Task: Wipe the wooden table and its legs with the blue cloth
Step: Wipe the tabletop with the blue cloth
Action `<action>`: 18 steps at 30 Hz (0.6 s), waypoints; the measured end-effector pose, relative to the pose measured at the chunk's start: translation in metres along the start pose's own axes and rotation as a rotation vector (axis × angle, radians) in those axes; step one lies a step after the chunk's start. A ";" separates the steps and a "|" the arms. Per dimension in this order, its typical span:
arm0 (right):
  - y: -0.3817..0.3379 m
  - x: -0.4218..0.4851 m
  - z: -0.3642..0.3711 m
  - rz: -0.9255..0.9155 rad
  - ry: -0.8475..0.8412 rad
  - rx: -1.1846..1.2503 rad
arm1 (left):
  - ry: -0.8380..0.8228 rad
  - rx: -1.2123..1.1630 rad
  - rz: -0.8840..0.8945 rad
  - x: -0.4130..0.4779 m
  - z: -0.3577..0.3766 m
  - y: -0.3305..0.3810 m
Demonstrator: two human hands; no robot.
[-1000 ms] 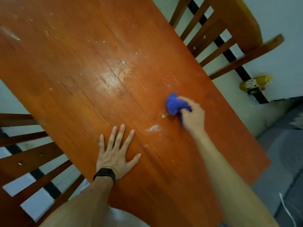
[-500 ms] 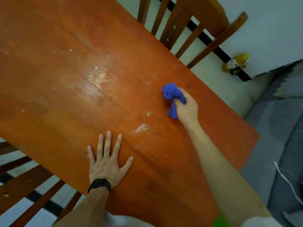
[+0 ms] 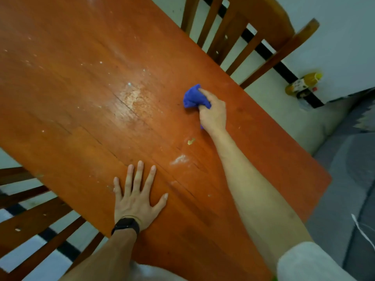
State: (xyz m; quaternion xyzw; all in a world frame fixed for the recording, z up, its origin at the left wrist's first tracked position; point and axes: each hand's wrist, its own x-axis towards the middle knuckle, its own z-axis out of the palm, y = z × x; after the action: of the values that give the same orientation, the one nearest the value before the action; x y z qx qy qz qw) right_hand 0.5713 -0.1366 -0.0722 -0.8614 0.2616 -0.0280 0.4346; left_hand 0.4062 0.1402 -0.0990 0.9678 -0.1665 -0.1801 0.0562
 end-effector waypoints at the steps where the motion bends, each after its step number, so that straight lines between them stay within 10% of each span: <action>1: -0.001 0.002 -0.001 0.044 -0.026 0.089 | 0.006 0.013 -0.008 -0.001 0.002 0.001; 7: 0.024 0.050 -0.050 0.258 0.413 -0.142 | 0.050 0.016 0.001 -0.001 0.005 0.002; 11: 0.006 0.047 -0.021 0.191 0.162 -0.326 | 0.032 0.007 -0.015 0.000 0.000 0.002; 14: 0.000 0.011 0.011 -0.096 -0.246 -0.185 | 0.030 0.007 -0.016 -0.002 0.001 0.000; 18: -0.021 0.004 0.004 -0.029 -0.506 0.054 | 0.044 -0.009 -0.013 -0.002 0.003 0.001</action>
State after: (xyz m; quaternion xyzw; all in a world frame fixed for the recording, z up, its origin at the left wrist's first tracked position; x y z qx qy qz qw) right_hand 0.5841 -0.1256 -0.0593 -0.8327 0.1312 0.1751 0.5087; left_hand 0.4028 0.1396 -0.1011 0.9724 -0.1580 -0.1598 0.0631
